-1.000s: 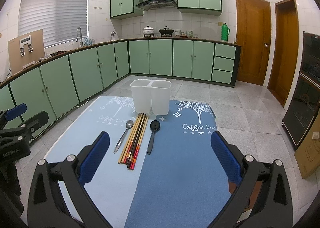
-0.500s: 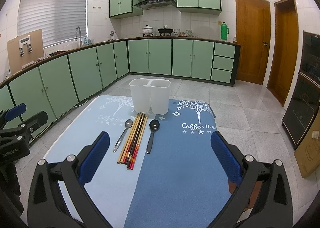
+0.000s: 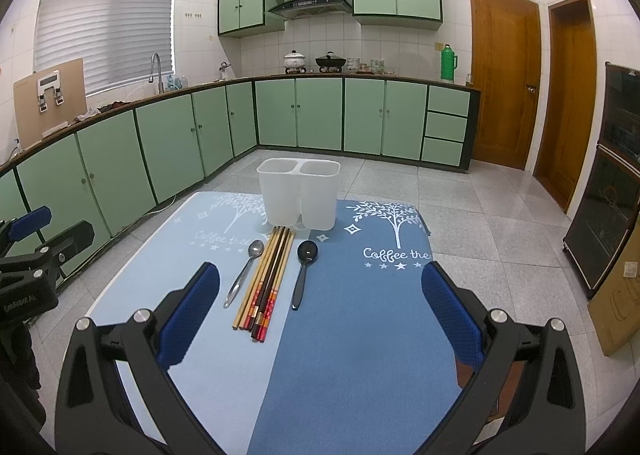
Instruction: Organize utensils
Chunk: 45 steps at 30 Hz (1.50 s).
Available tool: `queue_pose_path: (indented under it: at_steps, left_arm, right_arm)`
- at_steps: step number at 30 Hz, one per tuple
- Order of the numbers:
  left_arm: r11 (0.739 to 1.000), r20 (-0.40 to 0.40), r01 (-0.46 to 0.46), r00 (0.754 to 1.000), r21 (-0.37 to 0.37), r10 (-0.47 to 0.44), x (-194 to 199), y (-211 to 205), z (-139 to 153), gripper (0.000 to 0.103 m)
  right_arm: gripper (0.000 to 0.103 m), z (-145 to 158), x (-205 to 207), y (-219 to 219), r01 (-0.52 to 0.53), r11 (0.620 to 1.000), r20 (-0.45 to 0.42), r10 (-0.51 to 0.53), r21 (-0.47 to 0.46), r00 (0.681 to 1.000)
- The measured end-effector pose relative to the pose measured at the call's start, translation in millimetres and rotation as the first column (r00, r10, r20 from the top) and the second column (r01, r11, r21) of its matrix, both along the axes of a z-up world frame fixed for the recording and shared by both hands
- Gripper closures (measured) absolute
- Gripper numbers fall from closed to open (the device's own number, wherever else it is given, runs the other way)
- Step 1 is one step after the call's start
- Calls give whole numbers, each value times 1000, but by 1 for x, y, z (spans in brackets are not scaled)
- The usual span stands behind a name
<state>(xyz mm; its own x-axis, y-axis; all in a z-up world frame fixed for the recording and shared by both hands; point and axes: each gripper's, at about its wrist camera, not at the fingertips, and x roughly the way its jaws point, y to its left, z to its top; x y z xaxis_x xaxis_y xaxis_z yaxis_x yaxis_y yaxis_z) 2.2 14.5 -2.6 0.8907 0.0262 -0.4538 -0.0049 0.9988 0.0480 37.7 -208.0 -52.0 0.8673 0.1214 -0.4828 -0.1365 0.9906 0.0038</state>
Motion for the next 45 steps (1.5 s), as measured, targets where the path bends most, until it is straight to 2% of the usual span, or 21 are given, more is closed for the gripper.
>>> queue_pose_path:
  at_steps: [12, 19, 28, 37, 43, 45]
  left_arm:
    - [1000, -32, -8, 999, 4, 8, 26, 1, -6, 6]
    - [1000, -81, -20, 996, 20, 22, 70, 3, -26, 6]
    - [998, -192, -43, 980, 45, 51, 155, 14, -73, 6]
    - [998, -280, -42, 959, 42, 52, 215, 16, -118, 6]
    - [998, -313, -46, 948, 39, 56, 234, 20, -141, 6]
    - [998, -316, -46, 947, 37, 56, 236, 22, -144, 6]
  right_arm:
    - [5, -5, 20, 4, 9, 1000, -28, -9, -5, 1000]
    - [5, -16, 61, 10, 12, 999, -58, -14, -30, 998]
    - [5, -52, 140, 21, 34, 998, -143, -40, -46, 989]
    - [5, -102, 211, 39, 23, 998, -256, -39, -65, 966]
    - [12, -126, 239, 49, 11, 997, -312, -36, -81, 949]
    - [20, -131, 246, 52, 1, 997, -338, -28, -80, 941]
